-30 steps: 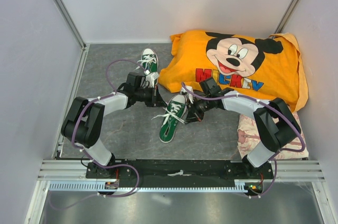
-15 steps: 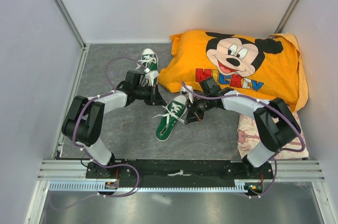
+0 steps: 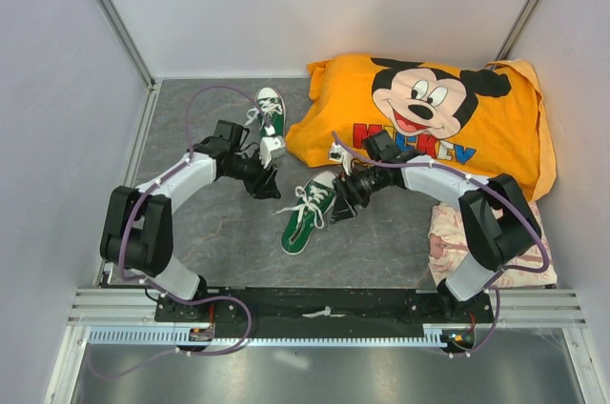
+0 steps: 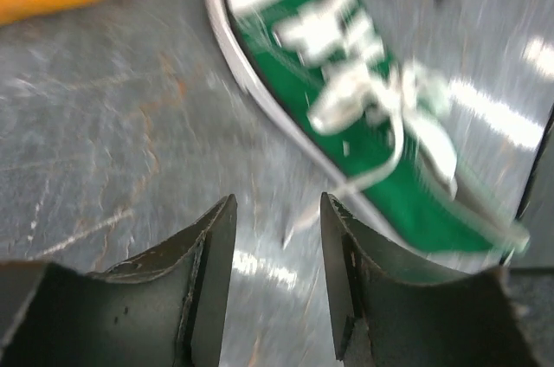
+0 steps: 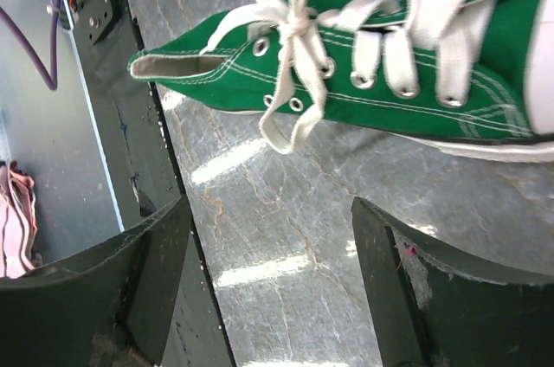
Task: Tie the shoes
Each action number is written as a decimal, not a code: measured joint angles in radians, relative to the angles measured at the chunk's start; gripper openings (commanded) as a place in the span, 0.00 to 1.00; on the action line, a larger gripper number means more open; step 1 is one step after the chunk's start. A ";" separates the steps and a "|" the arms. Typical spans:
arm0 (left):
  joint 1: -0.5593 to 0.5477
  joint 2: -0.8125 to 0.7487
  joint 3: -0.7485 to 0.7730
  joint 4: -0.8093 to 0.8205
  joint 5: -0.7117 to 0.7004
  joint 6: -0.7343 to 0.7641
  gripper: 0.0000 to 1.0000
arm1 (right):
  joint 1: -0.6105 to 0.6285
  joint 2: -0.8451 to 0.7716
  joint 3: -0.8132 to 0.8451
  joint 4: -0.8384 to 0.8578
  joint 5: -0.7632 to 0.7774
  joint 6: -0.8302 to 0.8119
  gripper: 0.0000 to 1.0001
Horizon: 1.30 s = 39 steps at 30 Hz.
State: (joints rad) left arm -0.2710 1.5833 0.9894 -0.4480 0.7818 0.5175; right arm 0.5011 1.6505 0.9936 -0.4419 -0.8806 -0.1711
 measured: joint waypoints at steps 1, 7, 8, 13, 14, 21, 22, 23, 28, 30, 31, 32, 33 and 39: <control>-0.003 -0.005 0.000 -0.050 -0.011 0.079 0.49 | -0.010 0.000 0.003 -0.001 -0.001 0.007 0.84; -0.070 -0.006 -0.040 -0.206 -0.099 0.352 0.48 | -0.089 0.000 0.012 -0.001 0.000 0.048 0.93; -0.091 -0.006 -0.053 -0.213 -0.106 0.367 0.48 | -0.103 0.001 0.014 -0.002 0.003 0.054 0.95; -0.273 -0.006 -0.108 -0.205 -0.157 0.373 0.47 | -0.167 0.001 0.025 0.000 0.022 0.072 0.98; -0.307 -0.007 -0.108 -0.194 -0.163 0.359 0.47 | -0.175 0.001 0.025 -0.001 0.025 0.072 0.98; -0.452 -0.007 -0.108 -0.097 -0.152 0.222 0.48 | -0.208 -0.016 0.016 -0.001 0.050 0.073 0.98; -0.463 -0.007 -0.108 -0.085 -0.152 0.205 0.48 | -0.210 -0.023 0.012 -0.001 0.051 0.073 0.98; -0.472 -0.008 -0.108 -0.072 -0.153 0.188 0.51 | -0.211 -0.030 0.008 -0.002 0.053 0.073 0.98; -0.411 -0.112 -0.121 -0.066 -0.117 0.100 0.92 | -0.217 -0.093 0.002 -0.008 0.079 0.072 0.98; -0.328 -0.217 -0.119 -0.068 -0.085 0.038 0.98 | -0.223 -0.132 0.002 -0.008 0.090 0.073 0.98; -0.284 -0.263 -0.109 -0.070 -0.071 0.006 0.99 | -0.227 -0.153 0.003 -0.008 0.097 0.077 0.98; -0.249 -0.295 -0.095 -0.074 -0.065 -0.024 0.99 | -0.231 -0.167 0.005 -0.009 0.103 0.081 0.98; -0.194 -0.320 -0.063 -0.082 -0.062 -0.063 0.99 | -0.238 -0.181 0.010 -0.011 0.117 0.088 0.98; 0.089 -0.266 0.240 -0.159 -0.041 -0.242 0.99 | -0.324 -0.237 0.075 -0.016 0.198 0.147 0.98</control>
State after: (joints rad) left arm -0.1818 1.3178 1.2289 -0.6071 0.7410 0.2756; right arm 0.1768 1.4139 1.0687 -0.4576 -0.6827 -0.0242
